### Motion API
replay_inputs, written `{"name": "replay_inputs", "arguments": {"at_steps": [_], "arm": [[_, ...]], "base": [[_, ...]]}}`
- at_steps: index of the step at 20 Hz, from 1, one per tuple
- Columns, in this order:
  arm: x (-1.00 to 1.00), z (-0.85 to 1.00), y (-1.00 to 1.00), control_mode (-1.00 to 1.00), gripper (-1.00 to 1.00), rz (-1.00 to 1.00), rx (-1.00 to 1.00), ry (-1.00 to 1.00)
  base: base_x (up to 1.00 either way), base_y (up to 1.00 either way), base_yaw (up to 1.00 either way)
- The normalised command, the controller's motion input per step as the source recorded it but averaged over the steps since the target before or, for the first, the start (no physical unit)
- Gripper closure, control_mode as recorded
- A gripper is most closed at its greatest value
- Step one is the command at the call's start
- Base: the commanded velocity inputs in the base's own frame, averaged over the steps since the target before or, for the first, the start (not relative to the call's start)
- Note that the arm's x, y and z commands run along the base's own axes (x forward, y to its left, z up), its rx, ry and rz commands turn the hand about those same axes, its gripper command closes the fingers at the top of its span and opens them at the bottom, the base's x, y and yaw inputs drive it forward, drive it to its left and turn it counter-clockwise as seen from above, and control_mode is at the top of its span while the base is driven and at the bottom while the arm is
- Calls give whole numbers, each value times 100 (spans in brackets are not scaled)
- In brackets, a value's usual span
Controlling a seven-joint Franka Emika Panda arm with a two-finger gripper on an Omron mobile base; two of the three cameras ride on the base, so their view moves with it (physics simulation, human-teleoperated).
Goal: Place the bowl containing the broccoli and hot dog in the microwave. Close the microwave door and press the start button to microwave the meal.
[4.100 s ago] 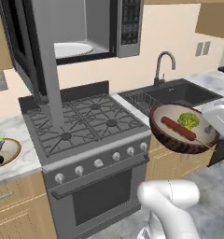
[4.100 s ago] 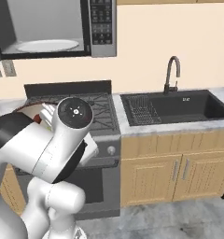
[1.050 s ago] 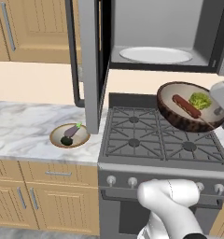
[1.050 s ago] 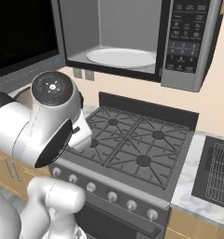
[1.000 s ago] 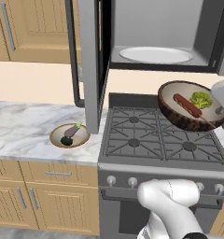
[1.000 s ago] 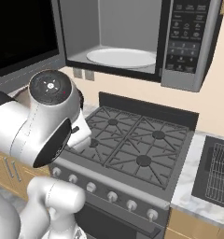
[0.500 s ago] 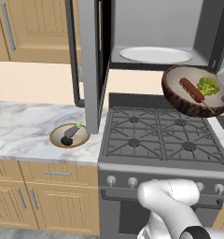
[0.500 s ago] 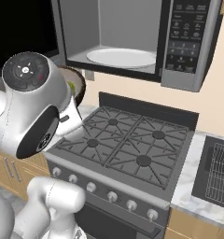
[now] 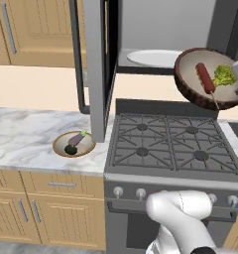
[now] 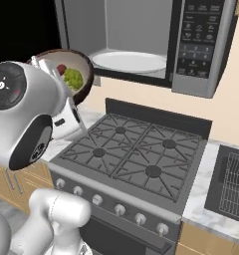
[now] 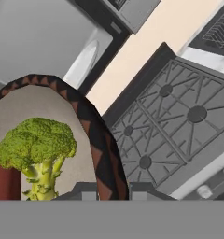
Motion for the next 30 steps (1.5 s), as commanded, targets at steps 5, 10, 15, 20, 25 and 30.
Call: {"name": "replay_inputs", "arguments": {"at_steps": [5, 10, 15, 20, 25, 30], "arm": [[39, 36, 0, -100, 100, -10, 0, 0], [38, 23, -1, -100, 100, -5, 0, 11], [38, 6, -5, -100, 100, 0, 0, 12], [51, 0, -18, -100, 100, 0, 0, 12], [60, 0, -30, -100, 100, 0, 0, 10], [55, 0, -25, -100, 100, 0, 2, 1]], "base": [[0, 0, 0], [0, 0, 0], [0, 0, 0], [0, 0, 0], [0, 0, 0], [0, 0, 0]]}}
